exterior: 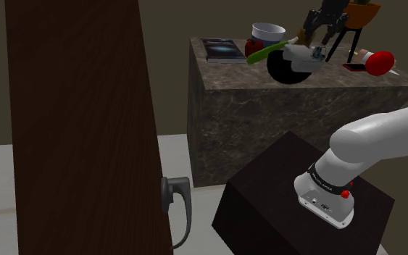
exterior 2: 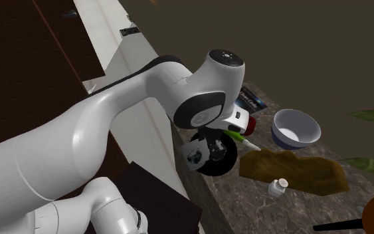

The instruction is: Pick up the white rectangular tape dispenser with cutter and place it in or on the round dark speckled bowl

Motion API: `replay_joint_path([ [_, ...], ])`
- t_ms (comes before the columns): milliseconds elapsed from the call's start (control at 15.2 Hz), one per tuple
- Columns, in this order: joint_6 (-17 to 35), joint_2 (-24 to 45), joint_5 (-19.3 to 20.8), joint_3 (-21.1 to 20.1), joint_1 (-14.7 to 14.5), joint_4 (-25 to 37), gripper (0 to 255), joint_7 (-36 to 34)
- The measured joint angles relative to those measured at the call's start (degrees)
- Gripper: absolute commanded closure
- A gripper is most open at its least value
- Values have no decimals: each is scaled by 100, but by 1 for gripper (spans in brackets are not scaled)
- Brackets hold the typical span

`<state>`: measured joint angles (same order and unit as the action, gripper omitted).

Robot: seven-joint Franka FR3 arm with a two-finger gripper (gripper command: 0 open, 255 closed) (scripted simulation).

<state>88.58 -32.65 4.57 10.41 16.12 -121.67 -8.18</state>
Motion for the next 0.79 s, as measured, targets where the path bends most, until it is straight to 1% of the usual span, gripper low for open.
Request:
replay_joint_path([
  [264,-1,7,-1,0,-1,-2,0,1],
  [396,-220,84,-11,2,-8,296,0,21],
  [528,-536,212,-33,-6,-23,741,0,34],
  [792,-681,262,-42,-11,-28,933,0,37],
])
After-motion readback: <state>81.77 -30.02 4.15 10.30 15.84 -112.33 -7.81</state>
